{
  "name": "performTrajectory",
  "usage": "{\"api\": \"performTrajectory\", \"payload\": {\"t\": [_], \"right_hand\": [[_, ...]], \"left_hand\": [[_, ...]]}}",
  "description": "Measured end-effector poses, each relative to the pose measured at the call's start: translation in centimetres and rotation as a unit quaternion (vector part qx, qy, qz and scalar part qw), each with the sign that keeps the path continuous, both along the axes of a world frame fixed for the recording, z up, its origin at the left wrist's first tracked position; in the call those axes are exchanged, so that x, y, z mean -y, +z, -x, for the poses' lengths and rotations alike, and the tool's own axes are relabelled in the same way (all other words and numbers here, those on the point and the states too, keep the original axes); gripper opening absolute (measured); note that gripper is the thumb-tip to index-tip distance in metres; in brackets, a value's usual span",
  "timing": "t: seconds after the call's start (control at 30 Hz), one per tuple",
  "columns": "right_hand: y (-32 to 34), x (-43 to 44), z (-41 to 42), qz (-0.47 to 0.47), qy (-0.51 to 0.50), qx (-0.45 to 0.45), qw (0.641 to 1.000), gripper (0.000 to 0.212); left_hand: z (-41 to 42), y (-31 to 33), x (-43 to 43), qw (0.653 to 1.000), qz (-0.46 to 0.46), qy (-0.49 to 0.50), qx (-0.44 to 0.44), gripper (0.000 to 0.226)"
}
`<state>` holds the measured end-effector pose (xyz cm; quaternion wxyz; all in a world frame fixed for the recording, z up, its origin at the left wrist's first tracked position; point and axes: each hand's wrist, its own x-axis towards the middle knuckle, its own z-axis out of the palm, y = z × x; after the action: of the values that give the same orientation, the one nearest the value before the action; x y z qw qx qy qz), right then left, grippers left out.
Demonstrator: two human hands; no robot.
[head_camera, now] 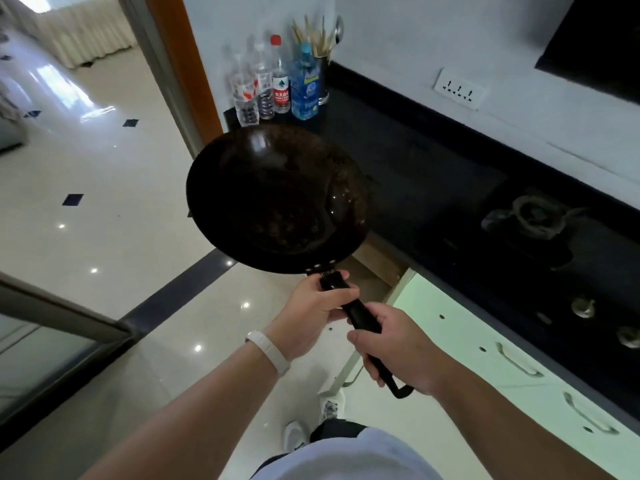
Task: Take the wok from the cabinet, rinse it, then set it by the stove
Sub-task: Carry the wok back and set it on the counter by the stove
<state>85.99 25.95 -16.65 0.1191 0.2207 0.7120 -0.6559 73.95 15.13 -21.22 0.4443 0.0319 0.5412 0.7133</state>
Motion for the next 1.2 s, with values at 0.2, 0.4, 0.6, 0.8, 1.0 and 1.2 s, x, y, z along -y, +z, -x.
{"api": "performTrajectory", "payload": {"t": [0.2,0.4,0.6,0.8,1.0,1.2], "right_hand": [[-0.7,-1.9,1.6,0.018,-0.032,0.005,0.999,0.009],[-0.7,-3.3,3.9,0.013,-0.048,-0.010,0.999,0.005],[-0.6,-3.4,6.8,0.022,-0.079,-0.019,0.996,0.009],[-1.3,-1.8,11.6,0.021,-0.121,-0.014,0.992,0.010],[-2.5,3.2,19.7,0.021,-0.206,0.001,0.978,0.014],[-2.2,8.3,28.0,0.008,-0.285,0.021,0.958,0.003]], "left_hand": [[2.0,0.5,-2.6,0.999,0.044,-0.019,-0.006,0.044],[4.5,1.8,-4.7,0.996,0.070,-0.022,-0.049,0.041],[7.9,2.3,-5.5,0.995,0.063,-0.048,-0.053,0.039],[13.4,0.8,-5.1,0.992,0.066,-0.095,-0.041,0.037],[22.6,-0.9,-2.8,0.981,0.062,-0.180,-0.025,0.039],[31.2,-0.5,-0.3,0.966,0.044,-0.253,-0.022,0.036]]}}
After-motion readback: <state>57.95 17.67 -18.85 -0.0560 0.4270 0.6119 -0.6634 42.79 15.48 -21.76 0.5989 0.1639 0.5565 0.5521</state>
